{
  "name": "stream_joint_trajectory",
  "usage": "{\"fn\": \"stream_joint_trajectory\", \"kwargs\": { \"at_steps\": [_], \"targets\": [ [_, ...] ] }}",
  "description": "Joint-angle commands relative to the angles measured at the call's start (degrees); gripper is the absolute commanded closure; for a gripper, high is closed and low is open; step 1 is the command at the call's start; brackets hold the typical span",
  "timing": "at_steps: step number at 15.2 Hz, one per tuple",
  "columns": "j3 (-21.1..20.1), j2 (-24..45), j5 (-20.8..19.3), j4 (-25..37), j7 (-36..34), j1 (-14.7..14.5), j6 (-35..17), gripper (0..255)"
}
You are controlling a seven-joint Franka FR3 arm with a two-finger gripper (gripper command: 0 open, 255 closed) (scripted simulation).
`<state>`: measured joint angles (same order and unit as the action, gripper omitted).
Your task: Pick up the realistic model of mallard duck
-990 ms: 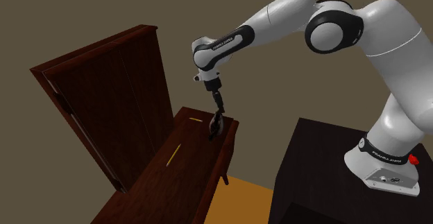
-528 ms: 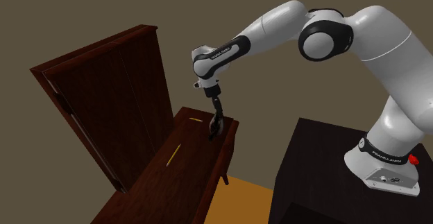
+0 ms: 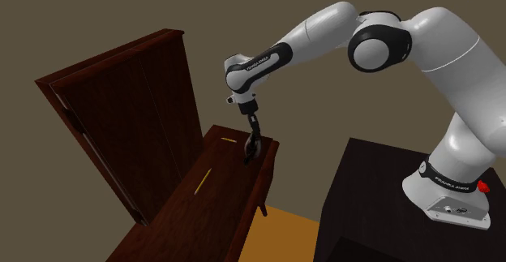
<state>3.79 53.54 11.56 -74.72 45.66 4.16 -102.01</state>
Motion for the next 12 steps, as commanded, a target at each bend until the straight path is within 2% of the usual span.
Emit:
{"fn": "stream_joint_trajectory", "kwargs": {
  "at_steps": [1, 12],
  "targets": [
    [0.0, 0.1, 0.0, -0.1, 0.0, 0.0, -0.1, 255],
    [0.2, -4.5, -0.3, -0.9, -0.6, -0.1, 3.7, 255]
  ]
}}
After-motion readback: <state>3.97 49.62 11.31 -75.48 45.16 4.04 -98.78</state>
